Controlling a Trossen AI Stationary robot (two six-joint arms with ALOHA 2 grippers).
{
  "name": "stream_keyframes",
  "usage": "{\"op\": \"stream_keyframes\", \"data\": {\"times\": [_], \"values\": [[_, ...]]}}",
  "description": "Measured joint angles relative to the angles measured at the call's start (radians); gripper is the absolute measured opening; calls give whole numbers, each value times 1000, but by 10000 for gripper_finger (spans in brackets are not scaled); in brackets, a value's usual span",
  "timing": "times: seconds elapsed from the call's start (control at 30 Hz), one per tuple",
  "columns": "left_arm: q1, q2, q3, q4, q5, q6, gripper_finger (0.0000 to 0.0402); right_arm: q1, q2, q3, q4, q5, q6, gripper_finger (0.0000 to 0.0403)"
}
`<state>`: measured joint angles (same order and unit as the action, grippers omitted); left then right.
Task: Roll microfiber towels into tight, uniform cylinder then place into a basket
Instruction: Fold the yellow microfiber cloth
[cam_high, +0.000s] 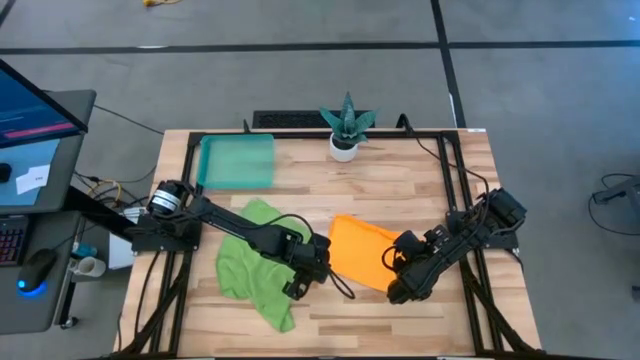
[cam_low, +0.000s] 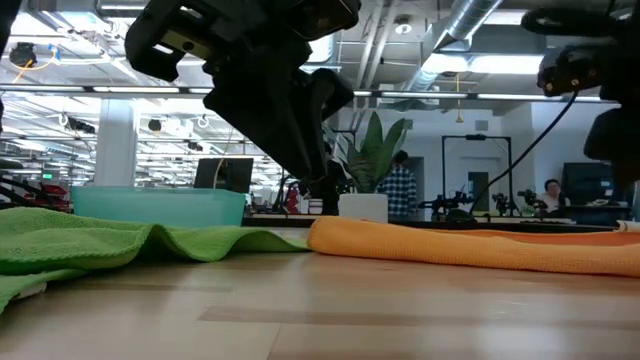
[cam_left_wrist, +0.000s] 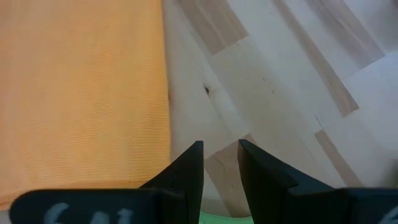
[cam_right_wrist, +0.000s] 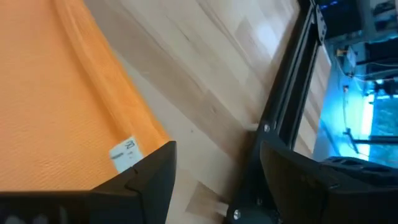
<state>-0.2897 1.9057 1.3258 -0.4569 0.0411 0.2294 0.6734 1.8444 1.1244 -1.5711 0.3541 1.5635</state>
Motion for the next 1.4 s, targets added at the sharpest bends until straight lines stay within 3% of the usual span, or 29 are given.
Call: {"op": "stream_keyframes", "data": {"times": [0.1,0.3,0.43,0.53,0.73,0.83,1.0,1.2,1.4], "values": [[0,-6,0,-2,-30,12,91,13,-47,-1,2,27,3,255],[-1,-107,1,11,-123,24,91,84,-221,0,23,182,134,255],[22,-158,1,26,-70,35,91,144,-319,0,95,321,159,255],[48,-157,-22,97,-12,36,91,175,-357,0,179,413,92,255],[109,-152,-233,552,1,-19,91,188,-373,1,312,439,-77,255],[132,-152,-313,671,7,-56,91,159,-380,19,283,467,-98,255],[143,-152,-393,716,34,-106,91,69,-415,100,196,584,-117,255],[121,-116,-421,773,3,-111,91,6,-454,130,264,725,-153,255],[117,-9,-421,837,-24,-112,91,20,-392,111,339,738,-159,255]]}}
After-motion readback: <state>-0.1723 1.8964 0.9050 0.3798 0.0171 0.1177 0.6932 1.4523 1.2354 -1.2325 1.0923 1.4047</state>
